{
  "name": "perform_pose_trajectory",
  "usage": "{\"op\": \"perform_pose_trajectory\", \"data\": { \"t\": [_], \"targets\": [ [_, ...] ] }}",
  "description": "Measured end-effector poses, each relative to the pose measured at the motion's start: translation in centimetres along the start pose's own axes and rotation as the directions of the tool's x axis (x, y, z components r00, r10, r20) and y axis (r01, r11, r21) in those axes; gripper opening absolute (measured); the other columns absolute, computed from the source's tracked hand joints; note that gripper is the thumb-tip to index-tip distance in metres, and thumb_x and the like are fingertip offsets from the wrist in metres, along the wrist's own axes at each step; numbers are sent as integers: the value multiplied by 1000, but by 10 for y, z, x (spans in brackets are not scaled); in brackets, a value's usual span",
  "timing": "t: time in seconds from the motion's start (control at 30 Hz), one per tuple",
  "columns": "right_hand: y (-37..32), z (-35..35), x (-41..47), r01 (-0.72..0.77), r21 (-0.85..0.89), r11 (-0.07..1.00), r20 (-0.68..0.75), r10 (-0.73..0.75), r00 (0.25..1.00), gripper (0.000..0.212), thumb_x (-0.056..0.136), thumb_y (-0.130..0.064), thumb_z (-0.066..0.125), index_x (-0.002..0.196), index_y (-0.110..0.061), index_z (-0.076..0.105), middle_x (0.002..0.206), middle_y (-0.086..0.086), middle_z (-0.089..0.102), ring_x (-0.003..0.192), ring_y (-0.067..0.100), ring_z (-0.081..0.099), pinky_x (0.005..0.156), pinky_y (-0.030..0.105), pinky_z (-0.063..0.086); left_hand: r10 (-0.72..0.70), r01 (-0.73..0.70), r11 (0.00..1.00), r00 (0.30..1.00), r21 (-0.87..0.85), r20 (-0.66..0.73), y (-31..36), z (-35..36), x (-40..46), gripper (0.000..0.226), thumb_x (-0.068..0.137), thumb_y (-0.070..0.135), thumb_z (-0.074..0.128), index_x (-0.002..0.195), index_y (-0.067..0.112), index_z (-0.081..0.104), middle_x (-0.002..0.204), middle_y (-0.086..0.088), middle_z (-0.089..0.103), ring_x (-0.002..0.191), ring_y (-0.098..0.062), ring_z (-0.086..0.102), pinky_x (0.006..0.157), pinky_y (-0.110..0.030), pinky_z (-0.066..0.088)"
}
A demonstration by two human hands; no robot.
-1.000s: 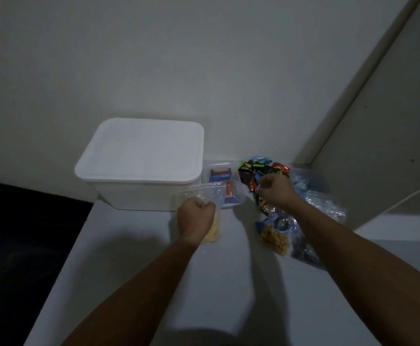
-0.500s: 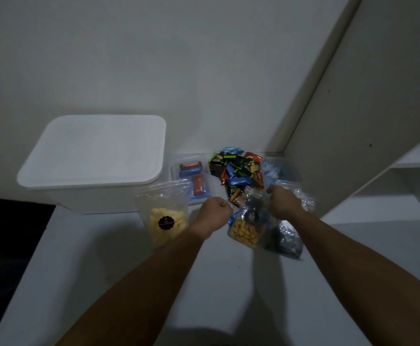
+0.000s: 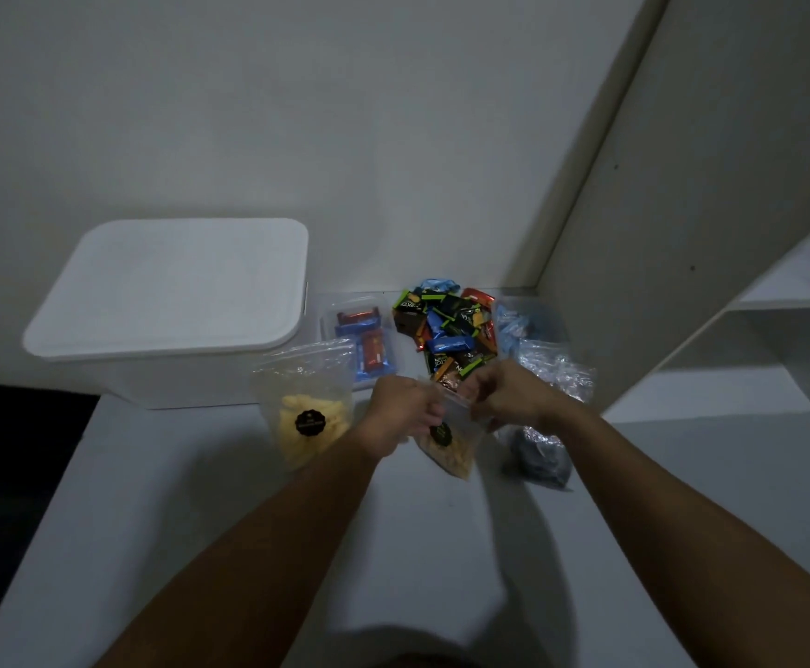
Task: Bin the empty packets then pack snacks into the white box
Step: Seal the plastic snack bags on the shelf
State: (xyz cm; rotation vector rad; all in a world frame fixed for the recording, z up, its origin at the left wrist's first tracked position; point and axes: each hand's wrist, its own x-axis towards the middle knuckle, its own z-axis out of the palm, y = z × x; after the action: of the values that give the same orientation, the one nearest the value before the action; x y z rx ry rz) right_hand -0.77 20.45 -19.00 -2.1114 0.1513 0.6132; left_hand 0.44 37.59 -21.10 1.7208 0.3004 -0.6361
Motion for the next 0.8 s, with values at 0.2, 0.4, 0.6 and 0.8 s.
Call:
{"op": "perform_pose_trajectory", "data": {
  "t": [0.2,0.4,0.6,0.8],
  "targets": [
    [-1,18,-8,22,34,999,-19,-22,1000,3,85,-9,69,82,-8,68,79,10,66,74,23,65,61,33,56,-1,1,1000,1000,5,-3,-6,-6,-14,9,88,9,62,81,7,68,81,-12,71,72,-20,68,77,-35,57],
    [-12,26,-13,65,-91,994,-96,-73,993,24,82,-2,67,64,-17,67,74,10,68,67,24,65,61,36,57,69,-64,993,997,104,-36,-5,-16,-25,8,81,2,63,80,-4,69,70,-13,66,59,-18,63,61,-30,55],
    [-29,32,-16,140,-224,965,-159,-177,971,16,85,-12,69,70,-20,71,69,-8,67,66,7,62,70,30,54,91,-81,990,992,112,-92,-1,-31,-33,13,80,9,63,85,-1,70,80,-16,72,55,-14,61,47,-22,47],
    [-50,31,-17,171,-253,952,-158,-215,964,7,87,-10,67,89,-11,74,71,-11,64,67,2,59,63,16,45,375,-334,920,902,204,-213,2,-53,-30,35,76,1,69,108,14,65,105,-1,65,94,-17,60,83,-29,51]
  ]
}}
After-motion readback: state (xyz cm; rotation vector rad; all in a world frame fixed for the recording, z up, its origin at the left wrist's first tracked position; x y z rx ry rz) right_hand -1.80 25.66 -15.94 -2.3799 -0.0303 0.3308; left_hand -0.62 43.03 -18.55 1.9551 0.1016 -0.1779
